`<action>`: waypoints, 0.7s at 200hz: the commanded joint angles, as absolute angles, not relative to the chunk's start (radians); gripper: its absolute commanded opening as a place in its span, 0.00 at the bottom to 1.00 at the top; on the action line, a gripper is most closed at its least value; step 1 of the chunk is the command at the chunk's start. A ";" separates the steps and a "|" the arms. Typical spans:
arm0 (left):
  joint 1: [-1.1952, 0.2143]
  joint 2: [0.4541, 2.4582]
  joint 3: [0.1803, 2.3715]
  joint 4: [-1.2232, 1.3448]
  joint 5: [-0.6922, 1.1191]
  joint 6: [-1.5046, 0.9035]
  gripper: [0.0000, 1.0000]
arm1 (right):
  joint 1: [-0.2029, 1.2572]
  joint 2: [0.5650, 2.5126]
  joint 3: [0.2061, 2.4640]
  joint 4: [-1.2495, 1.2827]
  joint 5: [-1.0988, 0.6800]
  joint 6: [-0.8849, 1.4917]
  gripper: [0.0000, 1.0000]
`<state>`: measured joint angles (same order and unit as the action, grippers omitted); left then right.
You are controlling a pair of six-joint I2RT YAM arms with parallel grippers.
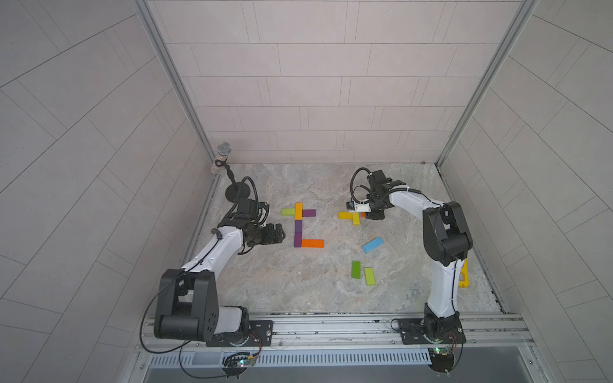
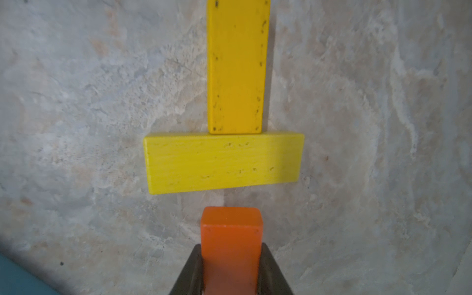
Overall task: Assemble the letter t with building blocks
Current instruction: Assemble the building block at the center of the board.
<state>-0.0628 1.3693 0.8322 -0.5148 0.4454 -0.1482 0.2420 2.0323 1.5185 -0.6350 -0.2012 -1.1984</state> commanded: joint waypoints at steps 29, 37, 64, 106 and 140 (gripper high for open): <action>-0.051 1.391 0.869 -0.541 0.457 -0.123 0.94 | 0.229 2.075 1.574 -0.661 -0.218 -1.229 0.00; -0.050 1.395 0.871 -0.541 0.458 -0.124 0.94 | 0.228 2.079 1.574 -0.662 -0.218 -1.232 0.00; -0.044 1.400 0.878 -0.545 0.457 -0.122 0.94 | 0.227 2.082 1.566 -0.672 -0.231 -1.236 0.00; -0.038 1.406 0.881 -0.546 0.458 -0.120 0.94 | 0.226 2.089 1.554 -0.682 -0.266 -1.252 0.00; -0.035 1.408 0.882 -0.546 0.460 -0.120 0.94 | 0.223 2.094 1.558 -0.689 -0.285 -1.259 0.00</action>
